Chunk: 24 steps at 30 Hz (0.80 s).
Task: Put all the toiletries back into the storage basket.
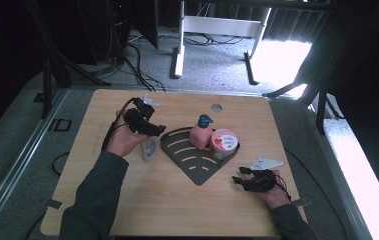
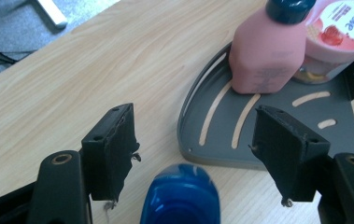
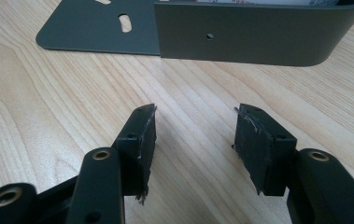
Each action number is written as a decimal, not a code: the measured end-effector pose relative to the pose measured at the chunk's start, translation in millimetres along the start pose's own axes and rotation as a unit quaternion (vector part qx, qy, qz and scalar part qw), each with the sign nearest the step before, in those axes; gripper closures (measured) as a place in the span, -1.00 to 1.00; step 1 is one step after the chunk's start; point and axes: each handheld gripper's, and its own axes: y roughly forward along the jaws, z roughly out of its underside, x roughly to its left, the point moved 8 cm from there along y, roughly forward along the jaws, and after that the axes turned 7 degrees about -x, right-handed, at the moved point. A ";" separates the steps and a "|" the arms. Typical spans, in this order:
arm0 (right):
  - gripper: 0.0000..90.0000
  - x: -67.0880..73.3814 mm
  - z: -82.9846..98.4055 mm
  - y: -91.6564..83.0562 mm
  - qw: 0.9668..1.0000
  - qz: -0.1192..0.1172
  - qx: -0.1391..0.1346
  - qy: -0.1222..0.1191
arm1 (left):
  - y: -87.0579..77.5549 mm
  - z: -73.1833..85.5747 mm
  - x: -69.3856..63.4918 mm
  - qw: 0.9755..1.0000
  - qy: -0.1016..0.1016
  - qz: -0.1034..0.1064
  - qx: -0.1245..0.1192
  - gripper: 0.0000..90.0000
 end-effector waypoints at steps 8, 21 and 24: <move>0.06 0.1 0.0 0.0 1.000 0.000 0.000 0.000 | -1.4 5.5 5.1 1.000 -0.001 -0.001 0.018 -0.33; 0.06 0.2 0.0 0.0 1.000 0.000 0.000 0.001 | 1.0 17.0 5.3 0.998 0.012 0.005 0.061 -0.34; 0.06 0.2 0.1 0.0 1.000 0.000 0.000 0.001 | 1.7 19.5 5.1 0.997 0.017 0.005 0.071 -0.33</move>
